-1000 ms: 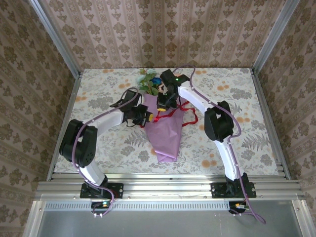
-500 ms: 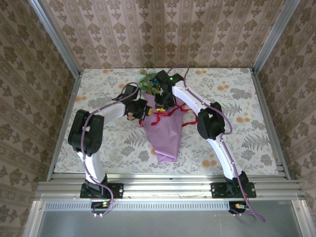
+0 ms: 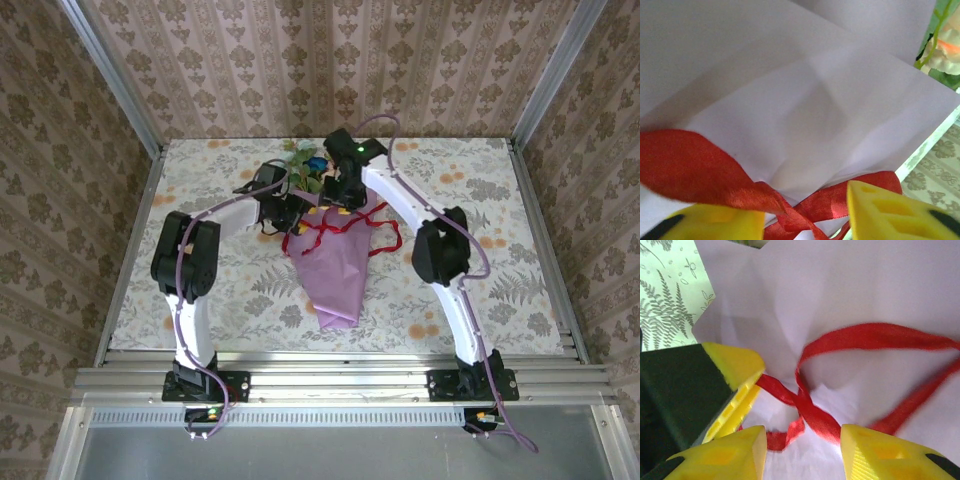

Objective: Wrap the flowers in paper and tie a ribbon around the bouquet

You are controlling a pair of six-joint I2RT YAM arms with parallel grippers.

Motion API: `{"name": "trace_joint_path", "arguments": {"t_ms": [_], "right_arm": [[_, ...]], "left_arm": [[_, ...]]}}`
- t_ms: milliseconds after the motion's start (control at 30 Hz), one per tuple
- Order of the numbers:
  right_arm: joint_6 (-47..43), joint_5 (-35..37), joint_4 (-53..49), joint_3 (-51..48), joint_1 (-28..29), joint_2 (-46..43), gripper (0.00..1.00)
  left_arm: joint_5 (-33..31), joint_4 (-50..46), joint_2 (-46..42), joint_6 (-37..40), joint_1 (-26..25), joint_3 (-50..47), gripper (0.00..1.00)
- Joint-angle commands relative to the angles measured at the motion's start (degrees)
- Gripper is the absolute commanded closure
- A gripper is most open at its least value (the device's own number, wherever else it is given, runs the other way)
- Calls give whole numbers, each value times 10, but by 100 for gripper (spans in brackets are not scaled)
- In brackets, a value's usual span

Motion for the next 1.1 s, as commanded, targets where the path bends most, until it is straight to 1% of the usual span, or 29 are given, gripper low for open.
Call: {"name": "trace_joint_path", "arguments": {"t_ms": [0, 67, 167, 233, 267, 333, 400, 467, 567, 700, 767, 800, 867, 1067], "right_arm": [[29, 18, 35, -80, -33, -90, 55], [39, 5, 66, -146, -56, -127, 55], [38, -5, 83, -207, -89, -159, 56], [39, -16, 95, -242, -109, -176, 57], [42, -23, 101, -257, -121, -183, 58], [47, -34, 109, -279, -137, -192, 60], [48, -37, 116, -292, -147, -200, 60], [48, -36, 119, -297, -152, -206, 60], [46, -37, 121, -300, -153, -207, 60], [53, -38, 131, -313, -157, -209, 60], [62, -42, 142, -320, -162, -208, 60], [65, -43, 144, -320, -164, -206, 60], [71, -43, 151, -313, -168, -194, 59], [91, -42, 167, -286, -171, -152, 60]], "left_arm": [[-27, -86, -48, 112, 3, 15, 50], [-38, -122, -69, 168, -1, 10, 49], [-68, -195, -90, 258, -15, 5, 52], [-79, -225, -96, 310, -23, -1, 56], [-76, -232, -96, 337, -40, -2, 61], [-79, -251, -88, 376, -57, 9, 65], [-99, -276, -70, 414, -75, 33, 64], [-130, -301, -42, 451, -92, 67, 60], [-155, -325, 1, 472, -104, 113, 58], [-165, -331, 46, 482, -106, 154, 58], [-176, -343, 65, 484, -109, 175, 61], [-180, -344, 69, 484, -110, 180, 64], [-184, -340, 69, 482, -112, 181, 72], [-181, -314, 44, 478, -114, 154, 94]]}}
